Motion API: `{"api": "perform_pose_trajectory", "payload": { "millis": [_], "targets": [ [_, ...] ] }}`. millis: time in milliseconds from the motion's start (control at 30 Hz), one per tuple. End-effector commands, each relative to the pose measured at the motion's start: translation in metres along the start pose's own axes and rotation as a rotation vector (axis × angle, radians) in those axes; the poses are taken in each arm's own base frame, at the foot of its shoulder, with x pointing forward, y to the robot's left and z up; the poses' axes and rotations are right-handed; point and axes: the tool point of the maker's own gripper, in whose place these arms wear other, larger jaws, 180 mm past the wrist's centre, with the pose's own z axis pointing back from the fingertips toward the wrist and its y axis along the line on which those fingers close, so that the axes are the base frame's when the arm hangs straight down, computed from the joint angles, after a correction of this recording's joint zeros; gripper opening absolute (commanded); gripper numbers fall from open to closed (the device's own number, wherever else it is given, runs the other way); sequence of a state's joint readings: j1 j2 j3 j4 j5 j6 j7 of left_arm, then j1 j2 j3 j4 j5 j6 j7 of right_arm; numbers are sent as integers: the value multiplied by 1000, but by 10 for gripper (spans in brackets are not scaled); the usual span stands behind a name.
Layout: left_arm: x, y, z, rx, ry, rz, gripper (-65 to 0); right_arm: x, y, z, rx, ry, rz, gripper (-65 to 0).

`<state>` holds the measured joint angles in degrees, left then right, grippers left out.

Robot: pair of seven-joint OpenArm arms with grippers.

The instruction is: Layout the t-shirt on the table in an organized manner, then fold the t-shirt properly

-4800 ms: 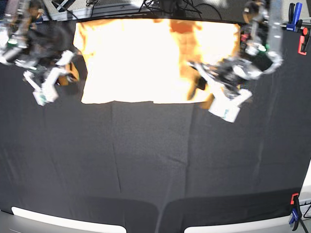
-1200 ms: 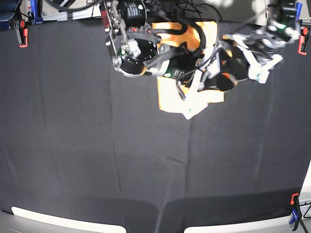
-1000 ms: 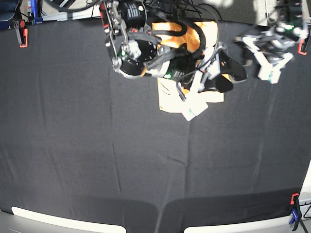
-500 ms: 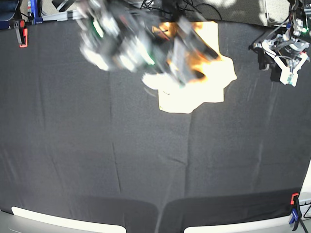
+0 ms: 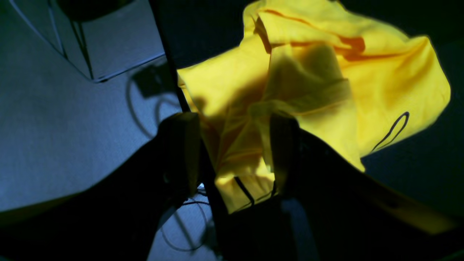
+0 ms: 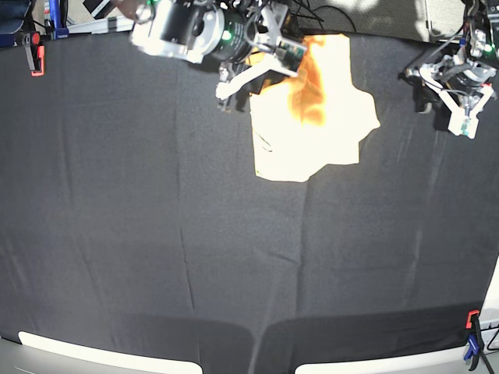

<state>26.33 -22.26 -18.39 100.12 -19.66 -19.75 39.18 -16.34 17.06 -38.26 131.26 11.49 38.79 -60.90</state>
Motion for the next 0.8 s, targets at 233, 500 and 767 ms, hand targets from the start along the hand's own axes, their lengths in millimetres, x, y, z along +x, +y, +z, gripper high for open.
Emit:
{"api": "perform_pose_trajectory", "payload": {
  "millis": [233, 500, 767],
  "targets": [
    [9, 4, 3, 6, -30, -12, -367, -13, -11, -11, -14, 40, 25, -355],
    [10, 4, 3, 6, -31, -12, -367, -24, -26, -12, -60, 82, 58, -405],
    [10, 4, 3, 6, -35, -11, -367, -38, -43, -6, -145, 133, 130, -405]
  ]
}}
